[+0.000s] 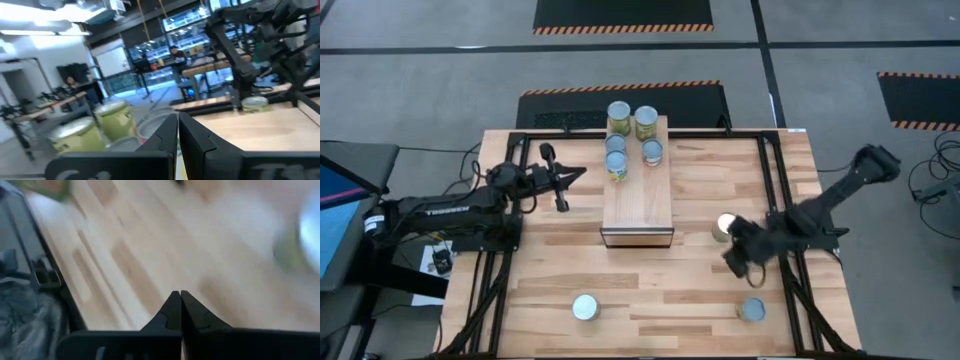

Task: Pick and place cans onto a shelf
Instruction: Put the canned spaghetti sauce on the shelf

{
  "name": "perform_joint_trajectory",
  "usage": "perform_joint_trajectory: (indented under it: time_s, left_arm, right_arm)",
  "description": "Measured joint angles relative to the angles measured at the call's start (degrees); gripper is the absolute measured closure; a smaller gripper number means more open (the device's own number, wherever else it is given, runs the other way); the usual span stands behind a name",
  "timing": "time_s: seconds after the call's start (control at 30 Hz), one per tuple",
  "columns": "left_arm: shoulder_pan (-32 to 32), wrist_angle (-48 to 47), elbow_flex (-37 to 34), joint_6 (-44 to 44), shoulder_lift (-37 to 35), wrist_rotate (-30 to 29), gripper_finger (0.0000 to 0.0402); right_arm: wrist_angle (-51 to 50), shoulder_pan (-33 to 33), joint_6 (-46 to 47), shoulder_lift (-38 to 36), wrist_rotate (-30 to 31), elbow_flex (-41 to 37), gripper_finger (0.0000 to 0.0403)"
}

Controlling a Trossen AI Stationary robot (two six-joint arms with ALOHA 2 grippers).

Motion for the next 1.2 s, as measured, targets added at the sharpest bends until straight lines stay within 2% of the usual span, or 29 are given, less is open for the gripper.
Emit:
perform_joint_trajectory:
  time_s: [0.27, 0.37, 0.5, 0.67, 0.8, 1.2]
  left_arm:
    - [4.1, 0.8, 0.0, -5.1, 3.4, 6.5, 0.0395]
    - [5.3, 3.2, 0.0, -6.4, 5.0, 8.2, 0.0395]
    - [5.9, 4.6, 0.0, -6.5, 7.4, 9.1, 0.0395]
    - [5.9, 7.5, 0.0, -7.2, 10.2, 9.1, 0.0395]
    - [5.9, 9.3, 0.0, -7.8, 11.4, 9.1, 0.0395]
    - [5.9, 10.1, 0.0, -7.1, 11.6, 9.1, 0.0395]
  right_arm:
    - [-17.8, 18.4, 36.6, 6.8, -2.4, 8.3, 0.0394]
    - [-20.5, 22.3, 47.0, 11.0, -6.3, 11.6, 0.0383]
    - [-20.6, 25.5, 55.7, 17.3, -13.7, 14.5, 0.0340]
    - [-19.1, 27.1, 58.0, 22.3, -18.1, 15.0, 0.0288]
    - [-18.3, 26.9, 58.0, 23.0, -17.5, 15.0, 0.0268]
    - [-18.1, 26.3, 57.5, 23.9, -13.8, 15.0, 0.0280]
